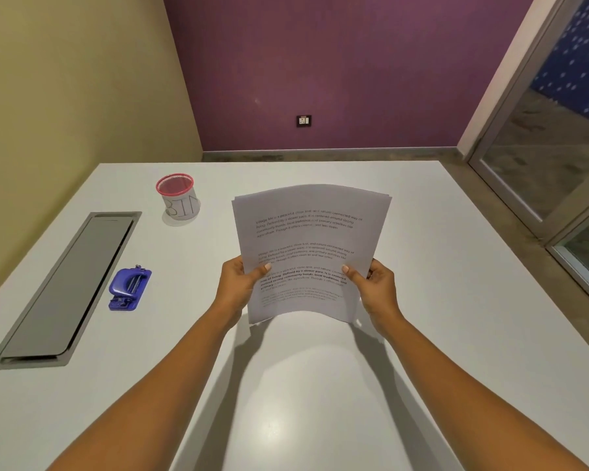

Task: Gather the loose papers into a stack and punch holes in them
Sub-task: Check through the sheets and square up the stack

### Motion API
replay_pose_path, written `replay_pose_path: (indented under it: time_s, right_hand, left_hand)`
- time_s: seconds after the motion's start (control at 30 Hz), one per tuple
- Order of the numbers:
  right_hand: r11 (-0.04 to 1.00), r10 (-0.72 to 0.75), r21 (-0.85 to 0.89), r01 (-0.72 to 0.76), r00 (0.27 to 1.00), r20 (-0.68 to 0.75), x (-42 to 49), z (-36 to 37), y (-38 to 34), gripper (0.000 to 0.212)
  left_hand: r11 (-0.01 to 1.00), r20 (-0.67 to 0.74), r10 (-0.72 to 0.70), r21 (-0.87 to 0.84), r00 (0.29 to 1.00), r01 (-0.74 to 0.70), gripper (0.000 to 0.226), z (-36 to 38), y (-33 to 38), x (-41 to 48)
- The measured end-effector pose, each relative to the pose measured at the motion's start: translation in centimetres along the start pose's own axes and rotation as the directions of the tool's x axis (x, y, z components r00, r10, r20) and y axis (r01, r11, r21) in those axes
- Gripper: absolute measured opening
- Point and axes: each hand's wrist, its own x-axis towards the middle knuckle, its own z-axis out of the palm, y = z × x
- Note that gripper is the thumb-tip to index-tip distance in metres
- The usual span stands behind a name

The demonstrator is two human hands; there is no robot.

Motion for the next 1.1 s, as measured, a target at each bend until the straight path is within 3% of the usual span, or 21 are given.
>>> replay_pose_path:
  time_s: [0.27, 0.8, 1.1]
  right_hand:
    - [0.998, -0.059, -0.034, 0.059, 0.998, 0.012, 0.0, 0.1, -1.2, 0.018]
    - [0.996, -0.084, -0.019, 0.085, 0.996, 0.033, 0.2, 0.3, -1.7, 0.015]
    - [0.995, -0.097, -0.016, 0.098, 0.995, 0.038, 0.1, 0.3, -1.9, 0.018]
  left_hand:
    - [0.998, -0.009, 0.056, -0.007, 0.998, -0.057, 0.025, 0.0, 0.9, 0.2]
    - [0.996, 0.022, 0.08, 0.048, 0.997, -0.081, 0.012, 0.4, 1.0, -0.2]
    - [0.99, 0.042, 0.118, 0.078, 0.992, -0.121, 0.019, 0.0, 1.6, 0.0]
